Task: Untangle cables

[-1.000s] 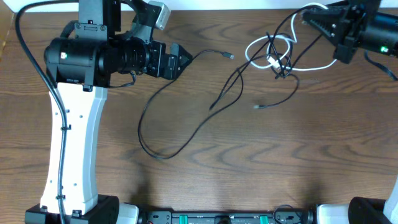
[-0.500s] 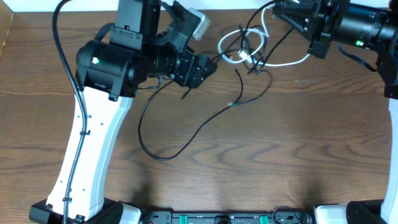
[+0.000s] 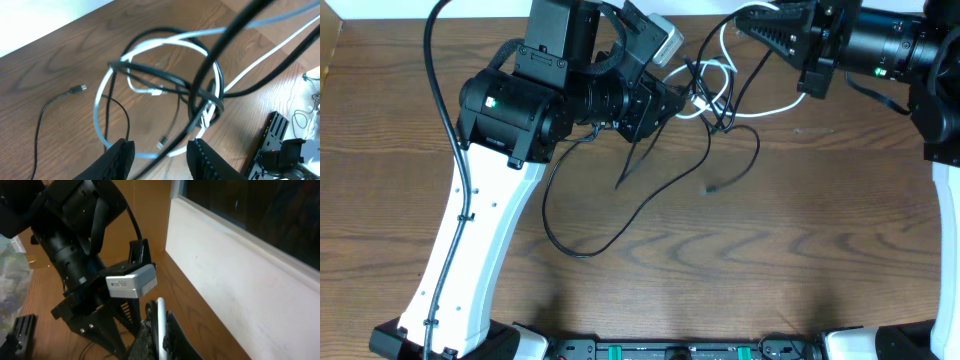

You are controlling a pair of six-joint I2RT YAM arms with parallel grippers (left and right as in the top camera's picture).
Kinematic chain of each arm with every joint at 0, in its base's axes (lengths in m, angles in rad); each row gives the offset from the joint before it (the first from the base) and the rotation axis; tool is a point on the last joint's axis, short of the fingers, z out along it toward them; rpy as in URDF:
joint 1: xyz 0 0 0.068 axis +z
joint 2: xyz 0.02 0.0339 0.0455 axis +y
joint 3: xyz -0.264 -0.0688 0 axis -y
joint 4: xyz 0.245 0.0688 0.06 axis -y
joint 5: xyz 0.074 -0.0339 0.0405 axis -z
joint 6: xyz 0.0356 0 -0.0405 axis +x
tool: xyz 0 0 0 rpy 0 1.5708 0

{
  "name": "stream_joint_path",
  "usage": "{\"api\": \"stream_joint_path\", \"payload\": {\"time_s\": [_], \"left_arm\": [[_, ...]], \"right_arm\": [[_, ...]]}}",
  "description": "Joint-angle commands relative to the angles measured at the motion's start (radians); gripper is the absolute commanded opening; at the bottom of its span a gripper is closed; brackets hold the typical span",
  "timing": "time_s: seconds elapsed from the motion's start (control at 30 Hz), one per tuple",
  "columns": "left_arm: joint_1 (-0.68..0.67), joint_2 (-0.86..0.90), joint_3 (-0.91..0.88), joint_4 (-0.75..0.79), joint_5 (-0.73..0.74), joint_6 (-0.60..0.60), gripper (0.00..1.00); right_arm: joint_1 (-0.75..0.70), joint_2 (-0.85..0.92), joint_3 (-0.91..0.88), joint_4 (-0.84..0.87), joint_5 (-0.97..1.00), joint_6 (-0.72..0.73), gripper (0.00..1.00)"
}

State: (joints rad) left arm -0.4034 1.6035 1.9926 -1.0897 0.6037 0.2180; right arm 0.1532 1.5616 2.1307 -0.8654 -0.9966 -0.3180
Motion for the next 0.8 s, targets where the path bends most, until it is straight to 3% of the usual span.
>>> {"api": "stream_joint_path", "payload": {"time_s": [0.0, 0.33, 0.37, 0.43, 0.63, 0.67, 0.73, 0.77], "left_arm": [[-0.002, -0.002, 0.014, 0.007, 0.014, 0.009, 0.39], [-0.002, -0.002, 0.014, 0.015, 0.014, 0.010, 0.36], [-0.002, -0.002, 0.014, 0.015, 0.014, 0.010, 0.38], [-0.002, -0.002, 0.014, 0.015, 0.013, 0.012, 0.53], [-0.002, 0.000, 0.013, 0.014, -0.029, 0.059, 0.56], [-0.002, 0.001, 0.013, 0.014, -0.029, 0.059, 0.48], [-0.002, 0.002, 0.012, 0.014, -0.029, 0.058, 0.14], [-0.002, 0.003, 0.012, 0.013, -0.029, 0.058, 0.08]], "right_arm": [[0.011, -0.011, 0.007, 0.032, -0.016, 0.048, 0.01], [0.041, -0.011, 0.007, 0.072, -0.016, 0.079, 0.01], [0.047, -0.011, 0.007, 0.071, -0.016, 0.079, 0.01], [0.058, -0.011, 0.007, 0.071, -0.016, 0.079, 0.01], [0.070, -0.011, 0.007, 0.064, -0.016, 0.094, 0.01], [0.070, -0.011, 0.007, 0.064, -0.016, 0.094, 0.01], [0.070, -0.011, 0.007, 0.064, -0.016, 0.094, 0.01], [0.070, -0.011, 0.007, 0.064, -0.016, 0.094, 0.01]]}}
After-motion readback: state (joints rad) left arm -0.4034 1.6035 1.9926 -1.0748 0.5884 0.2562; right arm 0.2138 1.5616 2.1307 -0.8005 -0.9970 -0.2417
